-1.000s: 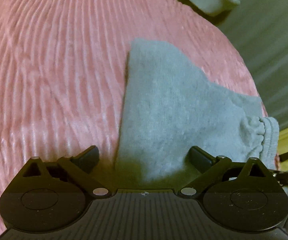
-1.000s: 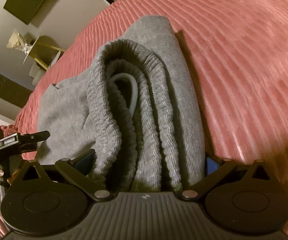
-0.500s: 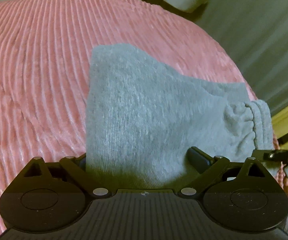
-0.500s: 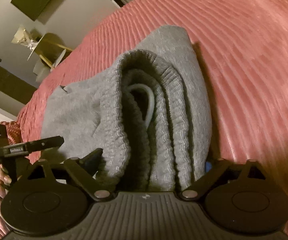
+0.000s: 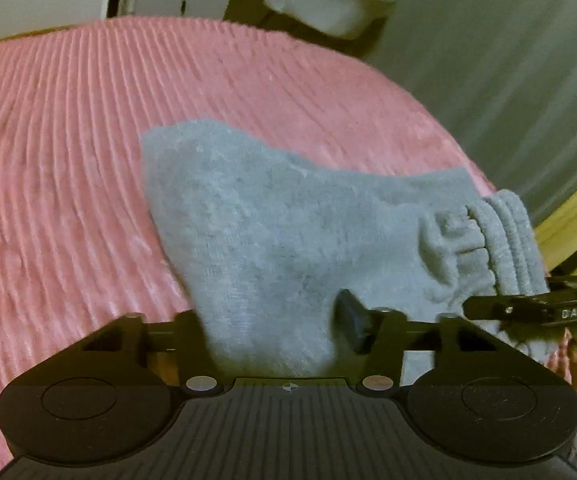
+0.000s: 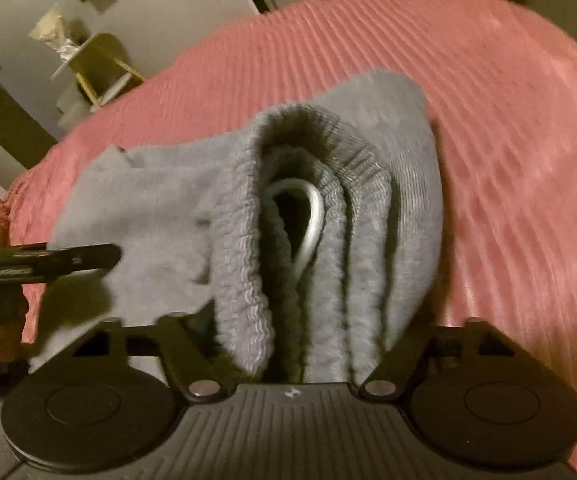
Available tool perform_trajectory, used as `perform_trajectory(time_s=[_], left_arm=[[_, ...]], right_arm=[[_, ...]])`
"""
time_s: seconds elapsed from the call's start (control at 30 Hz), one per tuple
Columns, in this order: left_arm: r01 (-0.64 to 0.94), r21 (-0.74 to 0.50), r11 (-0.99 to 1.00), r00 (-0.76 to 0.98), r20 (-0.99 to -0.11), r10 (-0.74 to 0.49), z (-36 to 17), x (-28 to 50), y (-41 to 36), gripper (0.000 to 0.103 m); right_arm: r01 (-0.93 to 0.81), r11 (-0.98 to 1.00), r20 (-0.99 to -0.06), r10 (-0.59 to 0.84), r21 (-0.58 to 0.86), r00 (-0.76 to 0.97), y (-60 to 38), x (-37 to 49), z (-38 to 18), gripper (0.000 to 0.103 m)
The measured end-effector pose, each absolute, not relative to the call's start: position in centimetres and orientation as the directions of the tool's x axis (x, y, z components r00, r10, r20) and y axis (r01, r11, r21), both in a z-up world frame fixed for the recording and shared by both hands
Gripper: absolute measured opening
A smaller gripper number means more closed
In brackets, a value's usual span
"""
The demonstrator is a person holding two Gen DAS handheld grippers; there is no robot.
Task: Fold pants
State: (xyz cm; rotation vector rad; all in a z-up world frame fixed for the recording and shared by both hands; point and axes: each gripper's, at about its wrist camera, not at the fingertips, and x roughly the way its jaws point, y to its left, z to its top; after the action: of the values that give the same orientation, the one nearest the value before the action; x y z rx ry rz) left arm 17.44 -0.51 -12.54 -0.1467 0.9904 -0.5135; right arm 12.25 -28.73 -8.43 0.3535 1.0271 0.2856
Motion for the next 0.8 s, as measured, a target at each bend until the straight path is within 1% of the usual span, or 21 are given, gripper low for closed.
perform_trajectory(time_s=[0.07, 0.13, 0.23, 0.3, 0.4, 0.47, 0.57, 0.67, 0.8], left_arm=[[0.332, -0.346, 0.877, 0.442, -0.765, -0.469, -12.3, 17.3, -0.5, 0.044], [0.334, -0.358, 0.872, 0.451, -0.752, -0.481, -11.4, 17.1, -0.2, 0.035], [0.329, -0.395, 0.858, 0.457, -0.728, -0.511, -9.7, 17.1, 0.3, 0.031], [0.346, -0.39, 0.853, 0.487, -0.703, -0.518, -8.1, 17.1, 0.3, 0.03], [0.352, -0.351, 0.868, 0.554, -0.669, -0.495, -5.2, 17.7, 0.8, 0.03], [0.347, -0.322, 0.881, 0.6, -0.646, -0.472, -3.2, 18.8, 1.6, 0.03], [0.328, -0.27, 0.905, 0.655, -0.626, -0.424, -1.2, 21.0, 2.8, 0.03], [0.281, -0.271, 0.921, 0.674, -0.627, -0.39, -0.7, 24.1, 4.9, 0.031], [0.219, -0.252, 0.943, 0.666, -0.668, -0.333, -2.6, 28.6, 6.1, 0.031]], right_arm=[[-0.083, 0.908, -0.761, 0.392, 0.41, 0.517, -28.0, 12.0, -6.9, 0.058], [-0.133, 0.91, -0.736, 0.399, 0.394, 0.547, -26.6, 12.0, -4.9, 0.057], [-0.197, 0.902, -0.703, 0.424, 0.383, 0.571, -23.8, 12.7, -2.2, 0.056], [-0.227, 0.899, -0.69, 0.433, 0.373, 0.58, -22.4, 13.5, -0.7, 0.056], [-0.265, 0.891, -0.654, 0.451, 0.369, 0.608, -20.6, 15.2, 1.1, 0.056], [-0.271, 0.892, -0.634, 0.449, 0.362, 0.63, -19.8, 17.0, 2.1, 0.056], [-0.27, 0.88, -0.594, 0.465, 0.392, 0.657, -18.9, 20.5, 3.1, 0.056], [-0.269, 0.873, -0.57, 0.473, 0.407, 0.672, -17.7, 23.9, 3.0, 0.056], [-0.231, 0.884, -0.587, 0.446, 0.406, 0.676, -15.7, 27.9, 0.6, 0.056]])
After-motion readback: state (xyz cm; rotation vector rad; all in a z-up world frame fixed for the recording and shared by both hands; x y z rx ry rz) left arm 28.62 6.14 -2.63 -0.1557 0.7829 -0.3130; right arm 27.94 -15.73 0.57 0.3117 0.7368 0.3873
